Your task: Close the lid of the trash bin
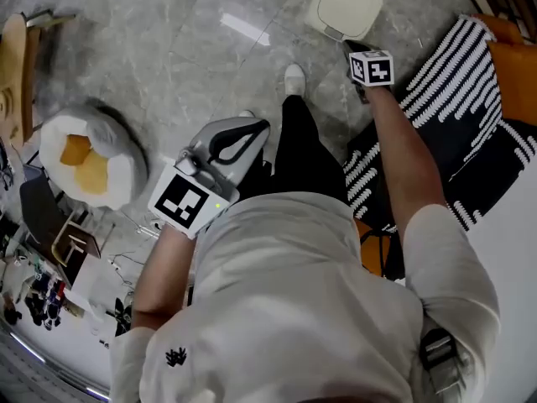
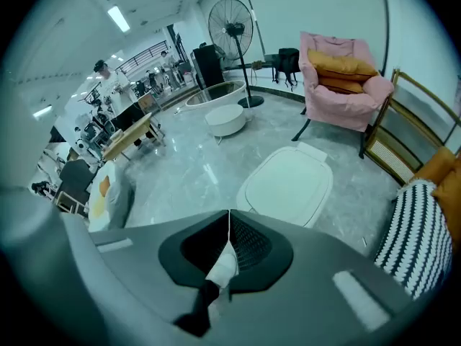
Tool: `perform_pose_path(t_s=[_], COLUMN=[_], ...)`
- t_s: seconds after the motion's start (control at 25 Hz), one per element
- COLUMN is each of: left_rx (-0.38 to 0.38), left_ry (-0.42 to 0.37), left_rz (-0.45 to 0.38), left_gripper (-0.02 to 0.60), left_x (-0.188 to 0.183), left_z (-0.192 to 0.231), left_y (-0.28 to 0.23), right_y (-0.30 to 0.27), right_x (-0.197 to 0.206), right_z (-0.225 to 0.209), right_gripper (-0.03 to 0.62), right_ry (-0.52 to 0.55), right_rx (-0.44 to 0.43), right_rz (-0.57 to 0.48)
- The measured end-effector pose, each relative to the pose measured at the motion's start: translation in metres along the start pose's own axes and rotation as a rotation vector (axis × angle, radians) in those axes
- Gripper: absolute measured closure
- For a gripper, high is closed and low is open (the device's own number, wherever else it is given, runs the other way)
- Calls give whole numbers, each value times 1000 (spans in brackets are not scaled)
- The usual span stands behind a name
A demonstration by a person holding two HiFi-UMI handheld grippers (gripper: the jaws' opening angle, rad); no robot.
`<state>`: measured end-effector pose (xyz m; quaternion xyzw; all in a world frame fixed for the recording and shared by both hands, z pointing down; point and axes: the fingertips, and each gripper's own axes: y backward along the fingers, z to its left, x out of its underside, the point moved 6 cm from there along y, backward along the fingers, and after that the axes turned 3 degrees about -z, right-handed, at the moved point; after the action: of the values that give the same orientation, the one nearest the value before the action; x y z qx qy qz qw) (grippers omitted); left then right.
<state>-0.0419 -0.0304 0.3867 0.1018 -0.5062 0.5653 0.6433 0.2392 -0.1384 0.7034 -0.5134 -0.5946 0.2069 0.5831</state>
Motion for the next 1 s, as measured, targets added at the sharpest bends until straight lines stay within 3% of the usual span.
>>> perform_pose_path(t_s=[0.16,0.48,0.8,1.0], left_rx=[25,71,105,116], left_ry=[-49,-223,-295,-295], left_rz=[-38,-119,-139,-155], left_gripper=[523,523,523,523], left_x=[1,14,21,25], left_z=[-8,-43,-85,-100], left_y=[41,105,160,184], right_y=[47,148,264,328], right_x=[2,19,45,58], right_z=[44,135,250,305], right_gripper=[591,591,591,591], right_ry=[-15,9,90,101], right_rx=[1,-15,-82,-98], right_rz=[-73,-255,-402,-500])
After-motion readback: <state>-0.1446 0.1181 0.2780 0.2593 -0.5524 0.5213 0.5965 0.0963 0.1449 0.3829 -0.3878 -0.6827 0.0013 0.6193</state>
